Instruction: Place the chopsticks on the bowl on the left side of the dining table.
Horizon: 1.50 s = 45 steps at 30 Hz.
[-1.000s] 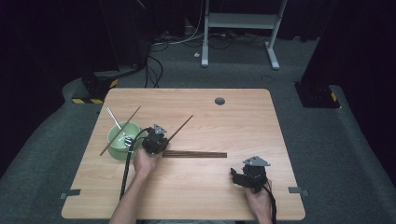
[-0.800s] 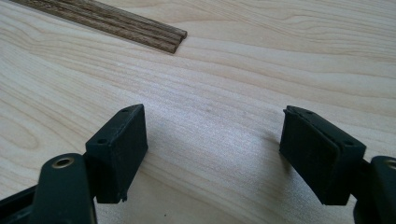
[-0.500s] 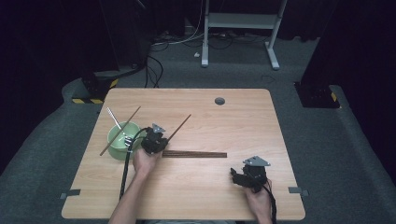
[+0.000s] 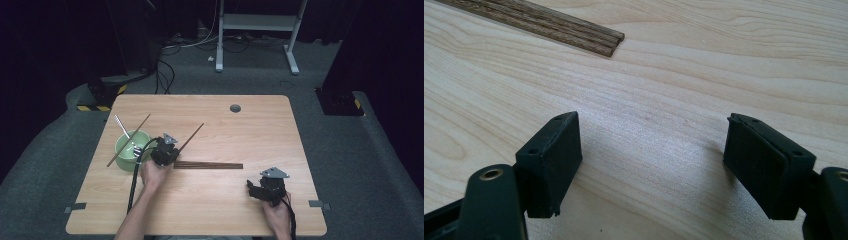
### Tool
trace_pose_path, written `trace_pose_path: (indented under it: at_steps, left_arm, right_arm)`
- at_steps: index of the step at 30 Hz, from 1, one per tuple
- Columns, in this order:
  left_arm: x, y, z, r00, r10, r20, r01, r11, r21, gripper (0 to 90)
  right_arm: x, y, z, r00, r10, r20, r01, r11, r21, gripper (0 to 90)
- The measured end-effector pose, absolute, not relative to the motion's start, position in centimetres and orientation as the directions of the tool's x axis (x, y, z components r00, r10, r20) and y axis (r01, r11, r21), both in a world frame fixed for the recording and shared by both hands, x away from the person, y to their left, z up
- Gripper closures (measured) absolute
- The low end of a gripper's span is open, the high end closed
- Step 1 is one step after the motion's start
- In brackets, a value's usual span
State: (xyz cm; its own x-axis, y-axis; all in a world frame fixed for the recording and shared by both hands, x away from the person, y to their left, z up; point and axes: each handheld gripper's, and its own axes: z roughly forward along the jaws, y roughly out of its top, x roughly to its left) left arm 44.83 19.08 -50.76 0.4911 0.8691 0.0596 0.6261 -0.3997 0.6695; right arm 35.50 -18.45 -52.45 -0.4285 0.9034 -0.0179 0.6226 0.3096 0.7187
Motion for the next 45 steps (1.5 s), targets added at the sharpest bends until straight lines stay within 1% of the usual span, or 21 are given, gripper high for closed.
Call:
trace_pose_path:
  at_steps: [7, 20, 22, 27, 31, 45]
  left_arm:
    - [44.4, 19.7, -50.1, 0.489, 0.871, 0.044, 0.622, -0.384, 0.682, 83.9]
    - [43.4, 20.2, -48.5, 0.512, 0.857, 0.053, 0.591, -0.396, 0.703, 83.9]
    - [43.3, 20.4, -48.3, 0.513, 0.857, 0.033, 0.592, -0.382, 0.709, 83.9]
    - [43.2, 20.5, -47.9, 0.52, 0.854, 0.02, 0.601, -0.381, 0.703, 83.9]
    - [42.9, 20.7, -47.3, 0.526, 0.85, 0.012, 0.589, -0.375, 0.716, 83.9]
    - [41.9, 21.8, -45.6, 0.541, 0.841, 0.008, 0.581, -0.381, 0.72, 83.9]
  right_arm:
    - [35.5, -18.4, -52.4, -0.428, 0.903, -0.018, 0.623, 0.309, 0.719, 22.6]
    - [35.5, -18.4, -52.4, -0.429, 0.903, -0.018, 0.623, 0.31, 0.718, 22.5]
    - [35.5, -18.4, -52.5, -0.429, 0.903, -0.017, 0.622, 0.309, 0.719, 22.5]
    - [35.5, -18.4, -52.5, -0.429, 0.903, -0.017, 0.622, 0.31, 0.719, 22.5]
    - [35.5, -18.4, -52.4, -0.429, 0.903, -0.018, 0.623, 0.31, 0.718, 22.5]
    - [35.5, -18.4, -52.5, -0.428, 0.903, -0.018, 0.623, 0.309, 0.719, 22.5]
